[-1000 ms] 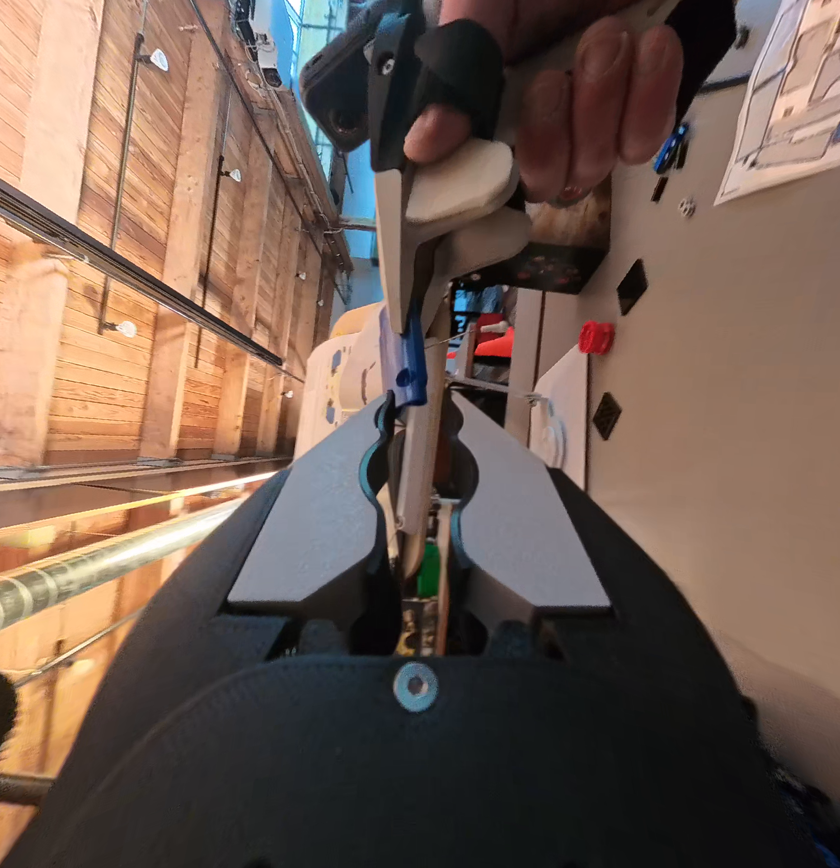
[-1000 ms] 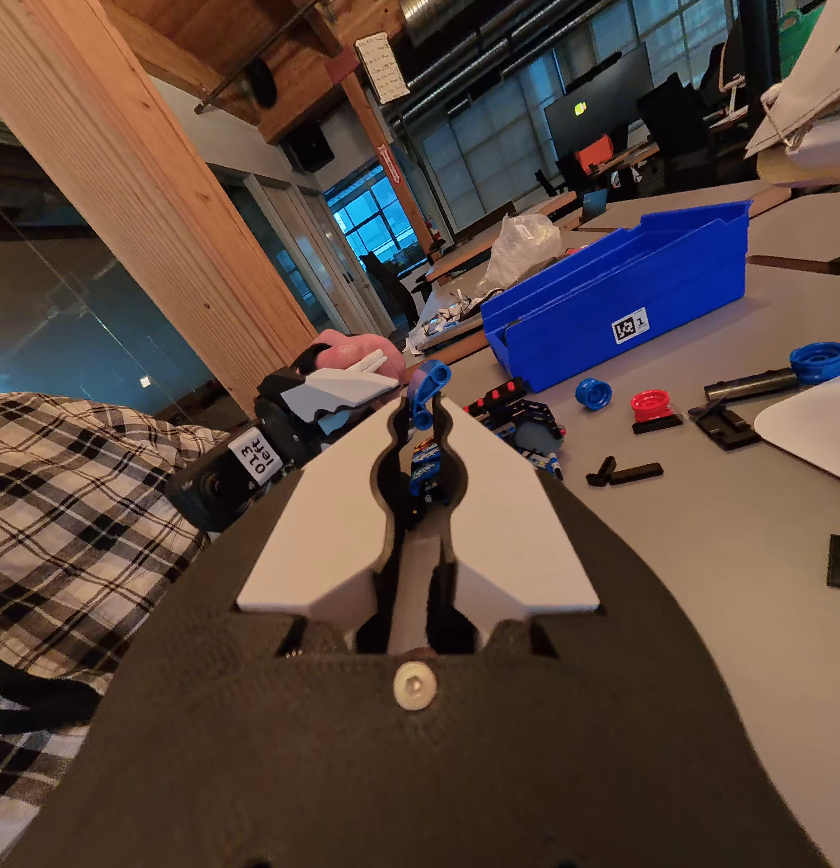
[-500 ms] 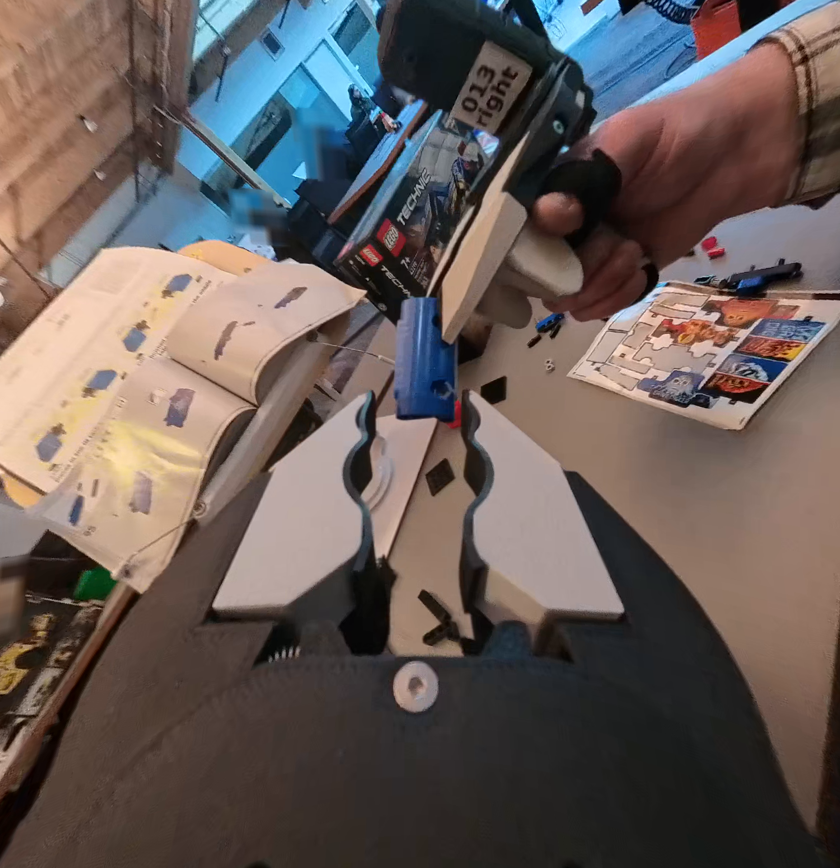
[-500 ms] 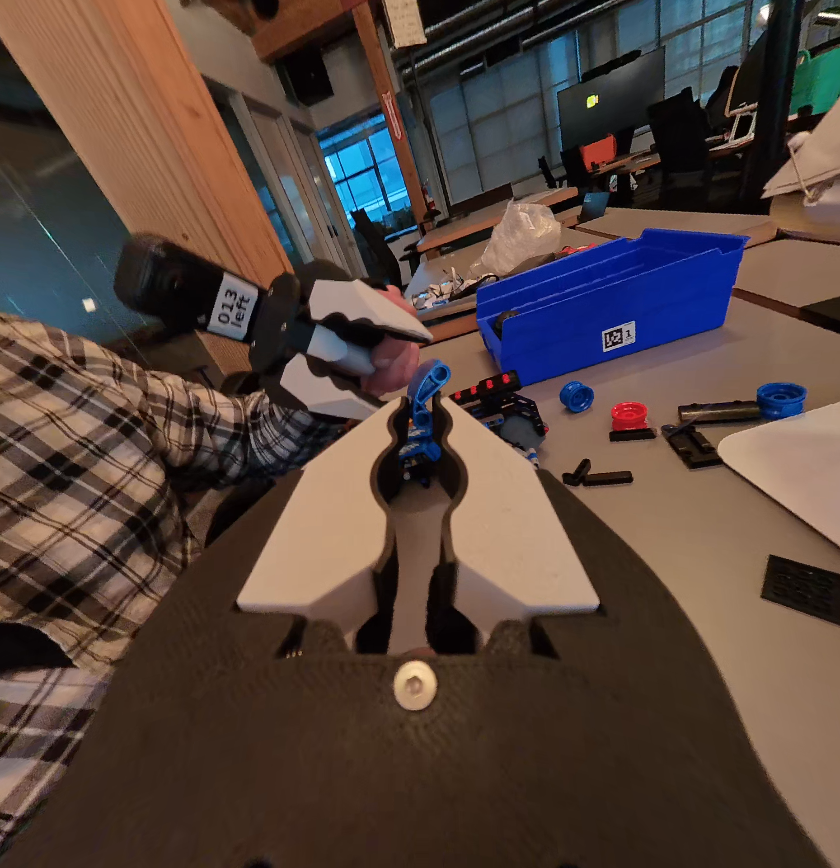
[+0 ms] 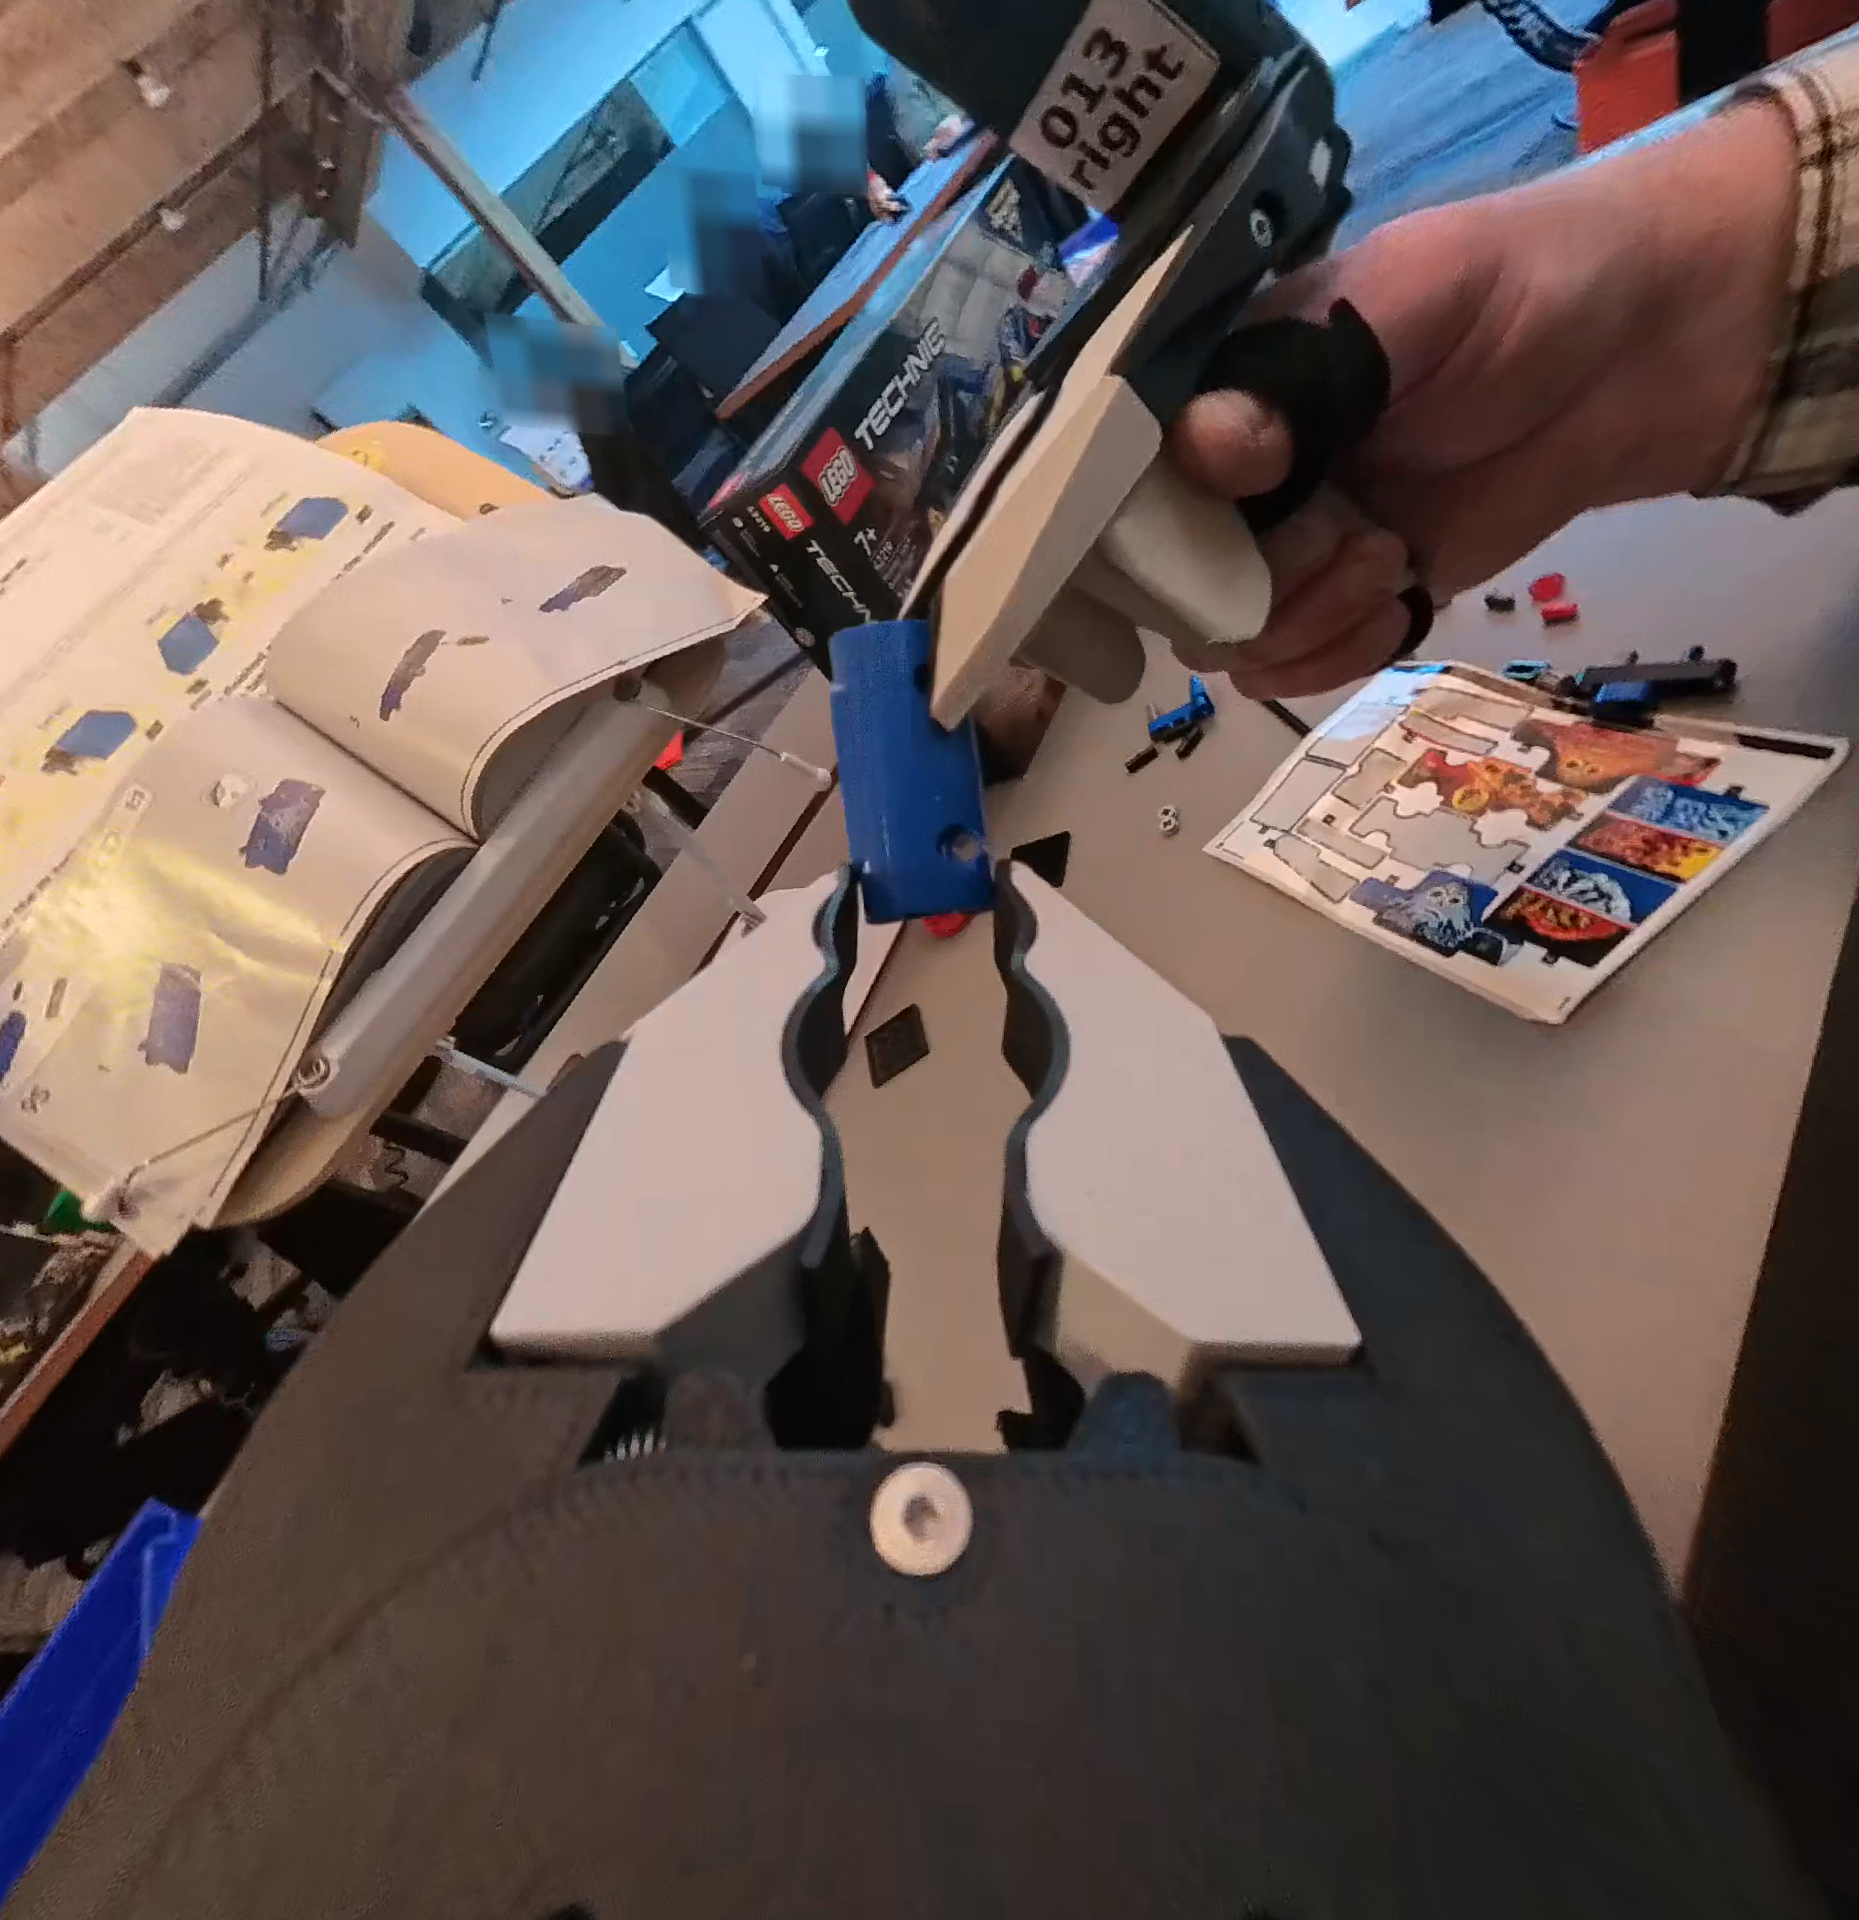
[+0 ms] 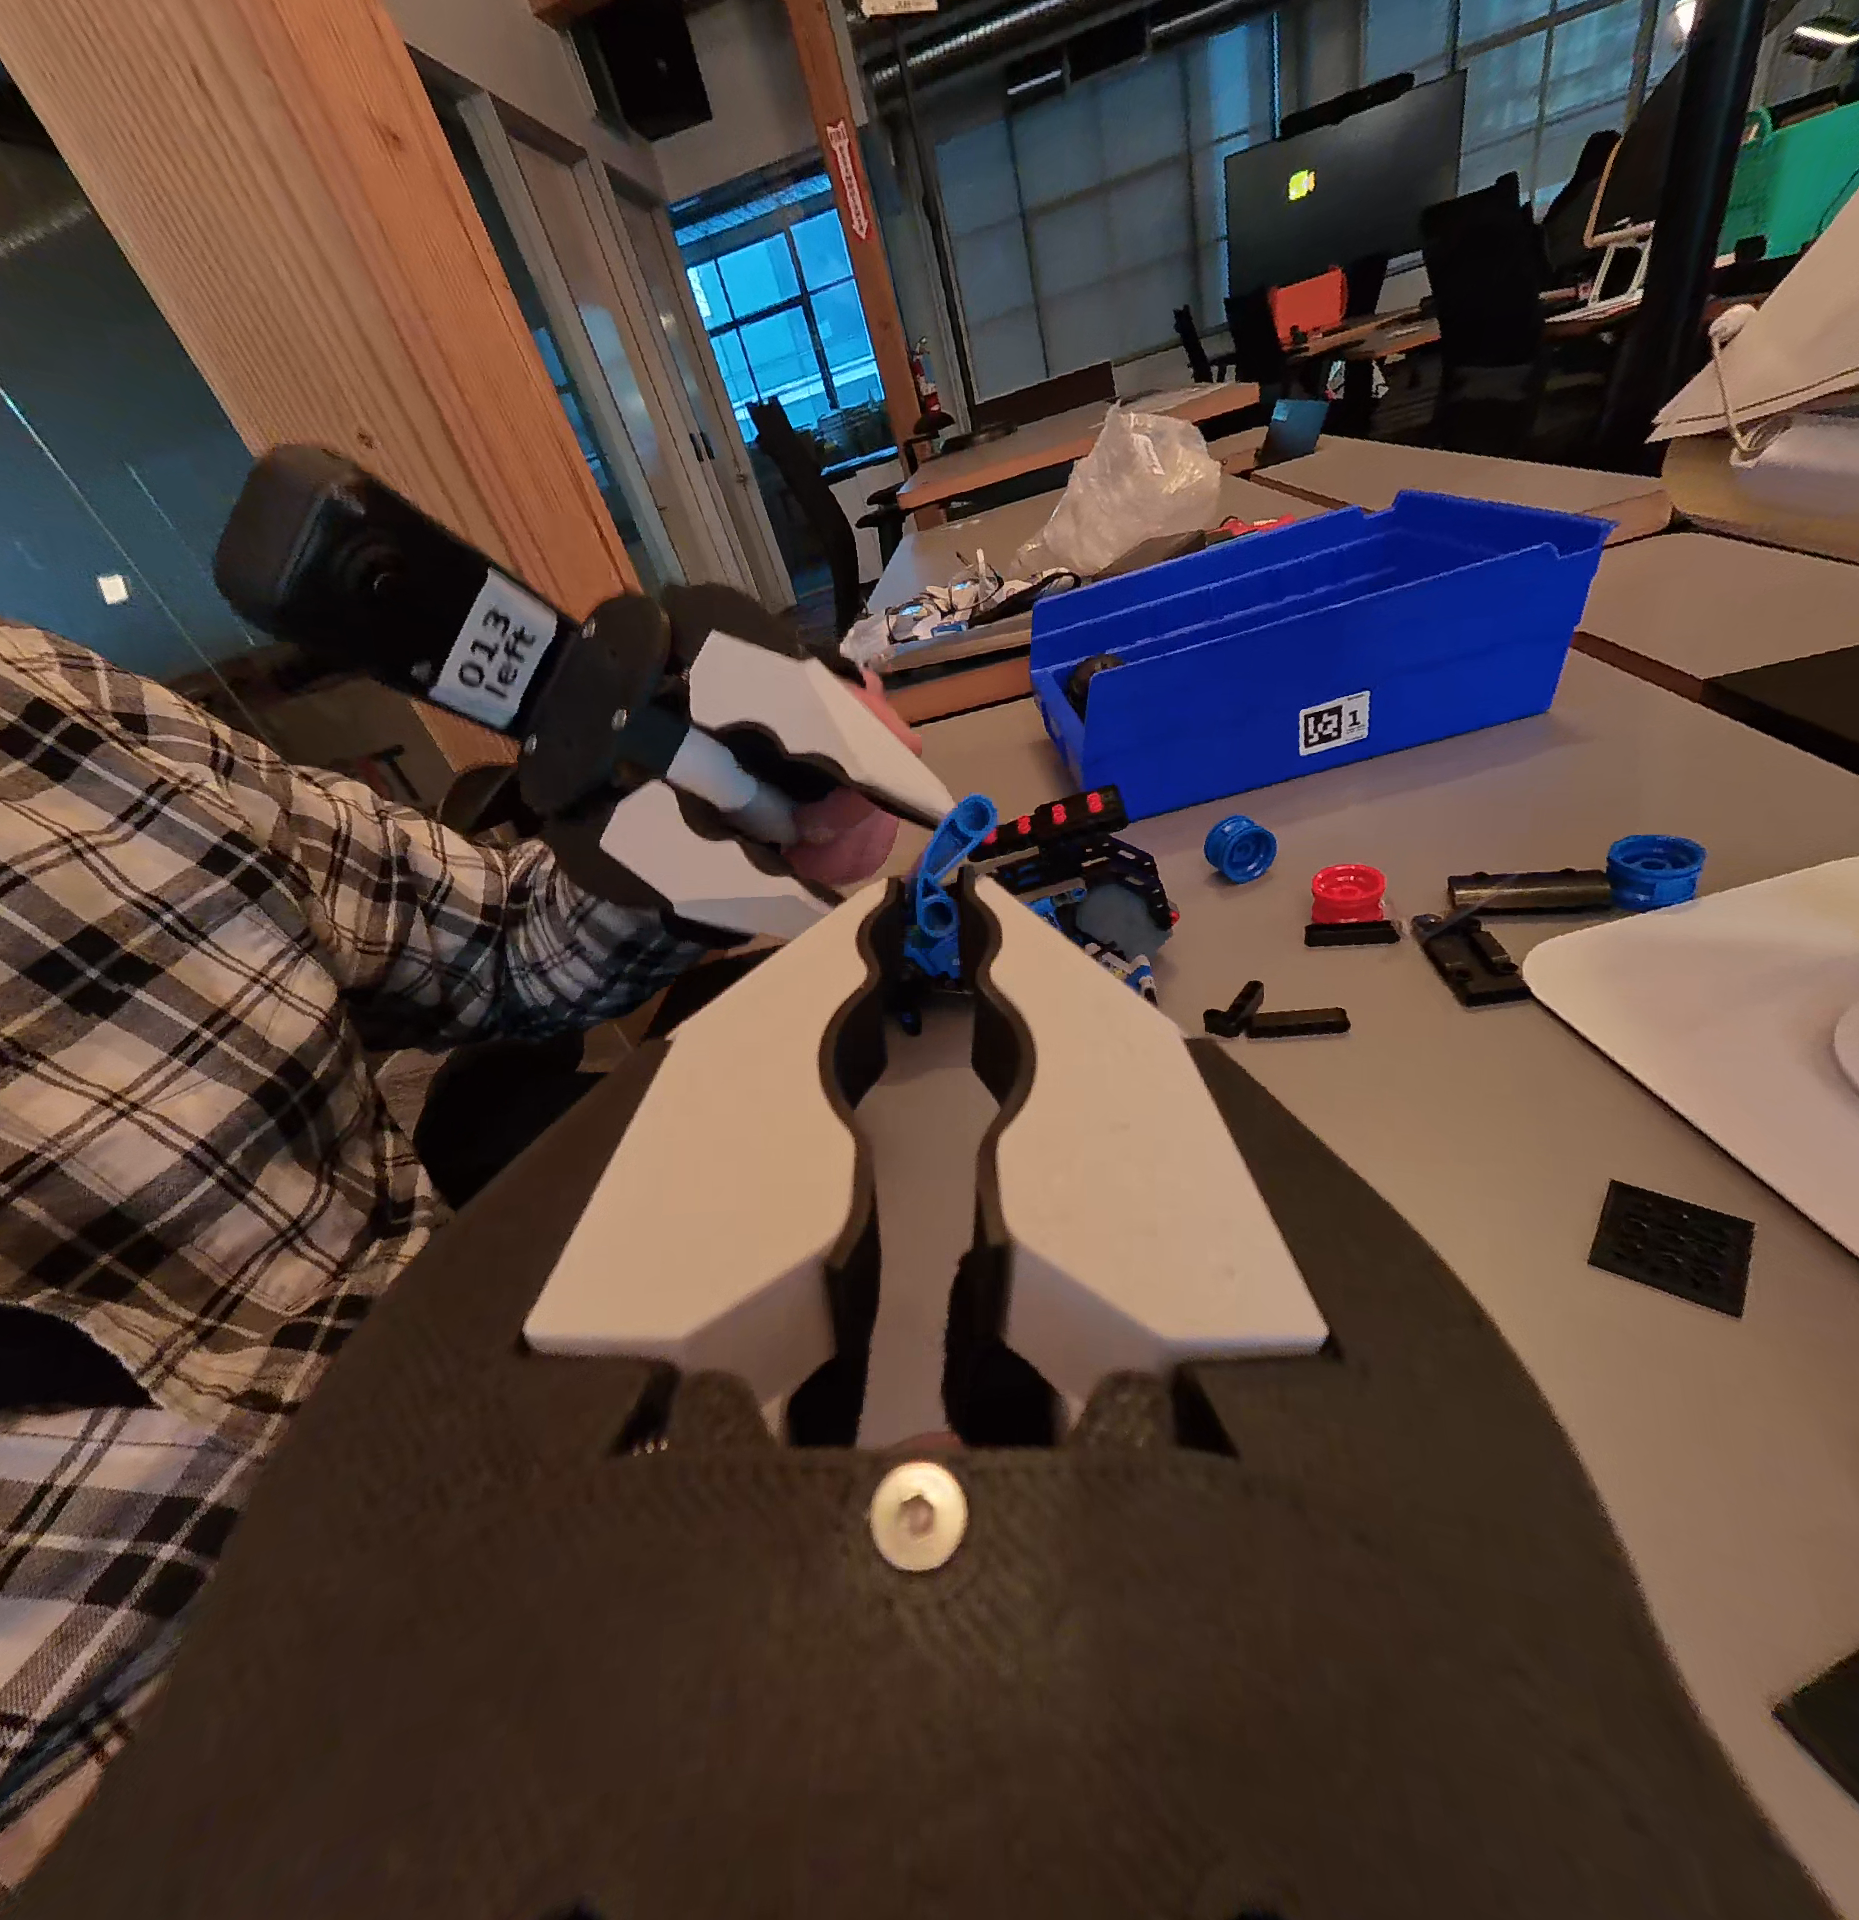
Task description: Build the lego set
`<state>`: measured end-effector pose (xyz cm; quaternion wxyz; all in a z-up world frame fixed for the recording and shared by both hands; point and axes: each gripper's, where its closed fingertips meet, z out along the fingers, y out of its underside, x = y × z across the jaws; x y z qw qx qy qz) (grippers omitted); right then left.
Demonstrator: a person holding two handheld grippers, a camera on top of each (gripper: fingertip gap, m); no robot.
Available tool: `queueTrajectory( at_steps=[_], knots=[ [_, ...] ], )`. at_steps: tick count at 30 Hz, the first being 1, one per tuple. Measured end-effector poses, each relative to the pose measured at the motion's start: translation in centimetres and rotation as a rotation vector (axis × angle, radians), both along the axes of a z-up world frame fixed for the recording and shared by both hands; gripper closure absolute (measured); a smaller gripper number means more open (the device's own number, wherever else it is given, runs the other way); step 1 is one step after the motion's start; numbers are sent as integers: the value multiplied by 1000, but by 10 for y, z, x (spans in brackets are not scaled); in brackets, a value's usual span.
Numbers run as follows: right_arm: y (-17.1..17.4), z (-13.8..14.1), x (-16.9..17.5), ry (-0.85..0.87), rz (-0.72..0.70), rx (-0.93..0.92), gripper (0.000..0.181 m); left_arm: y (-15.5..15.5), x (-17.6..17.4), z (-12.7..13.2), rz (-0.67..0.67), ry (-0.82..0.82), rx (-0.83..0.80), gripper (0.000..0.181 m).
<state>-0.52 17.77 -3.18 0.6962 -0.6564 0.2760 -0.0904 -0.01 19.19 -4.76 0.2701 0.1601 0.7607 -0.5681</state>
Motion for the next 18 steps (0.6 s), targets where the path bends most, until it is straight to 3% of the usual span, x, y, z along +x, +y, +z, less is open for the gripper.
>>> queueTrajectory(
  at_steps=[6,9,12,15,18],
  knots=[
    [1,9,1,18,-12,75,173,-6,-17,-18,25,47,-32,166],
    [2,4,0,36,-13,34,173,-6,-21,-27,-3,94,13,158],
    [3,-1,-4,45,11,-11,174,0,-16,-20,-4,143,-2,151],
    [0,-9,-9,66,20,-104,173,5,-10,-10,6,95,-2,130],
    [6,-22,-19,114,88,-189,173,1,-17,-13,-35,-6,49,122]
  ],
)
